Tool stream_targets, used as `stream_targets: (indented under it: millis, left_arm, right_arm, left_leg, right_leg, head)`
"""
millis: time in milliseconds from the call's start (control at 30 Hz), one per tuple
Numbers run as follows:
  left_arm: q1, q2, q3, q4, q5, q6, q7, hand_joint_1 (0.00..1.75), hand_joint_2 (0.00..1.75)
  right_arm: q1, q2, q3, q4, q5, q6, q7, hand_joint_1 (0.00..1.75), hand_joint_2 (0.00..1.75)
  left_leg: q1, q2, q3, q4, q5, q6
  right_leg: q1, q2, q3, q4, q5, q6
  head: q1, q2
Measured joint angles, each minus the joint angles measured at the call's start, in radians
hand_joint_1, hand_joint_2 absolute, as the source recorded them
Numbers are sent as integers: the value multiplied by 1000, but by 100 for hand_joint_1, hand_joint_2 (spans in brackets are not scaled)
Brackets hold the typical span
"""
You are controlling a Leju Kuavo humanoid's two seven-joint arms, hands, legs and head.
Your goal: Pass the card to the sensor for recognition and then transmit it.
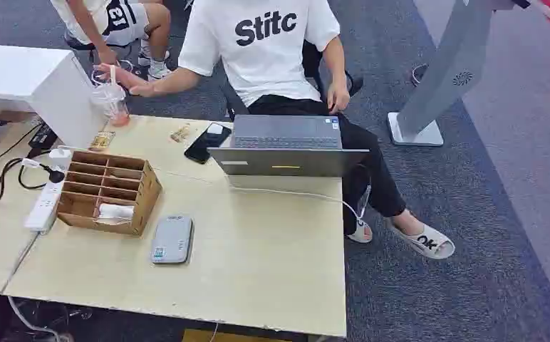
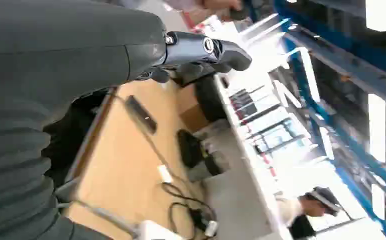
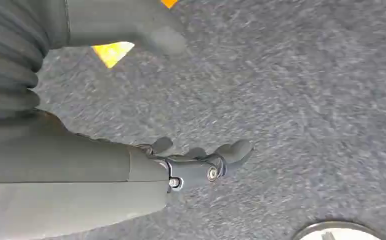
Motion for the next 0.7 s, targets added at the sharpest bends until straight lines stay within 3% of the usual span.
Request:
stream_targets:
  millis: [267, 467, 700]
  left_arm:
    - [-60, 119, -63, -148, -109, -93, 68, 0, 175]
    - [-174, 191, -122, -132, -222, -135, 164, 0, 175]
    - [-316, 247, -198, -32, -349, -145, 256, 0, 175]
  right_arm:
    - [-3, 15, 0, 21, 105, -23, 96, 0, 175]
    - [-8, 21, 8, 30, 153, -19, 134, 0, 175]
    - [-12, 25, 19, 38, 192, -4, 154, 0, 175]
  left_leg:
    - [0, 0, 0, 0, 0, 0]
    - [0, 0, 1, 0, 1, 0]
    - [0, 0, 0, 0, 1, -1]
  right_leg:
    - [0, 0, 0, 0, 0, 0]
    - [0, 1, 0, 0, 1, 0]
    - [0, 1, 0, 0, 1, -1]
  head:
    - [0, 0]
    - [-1, 0]
    - [-1, 0]
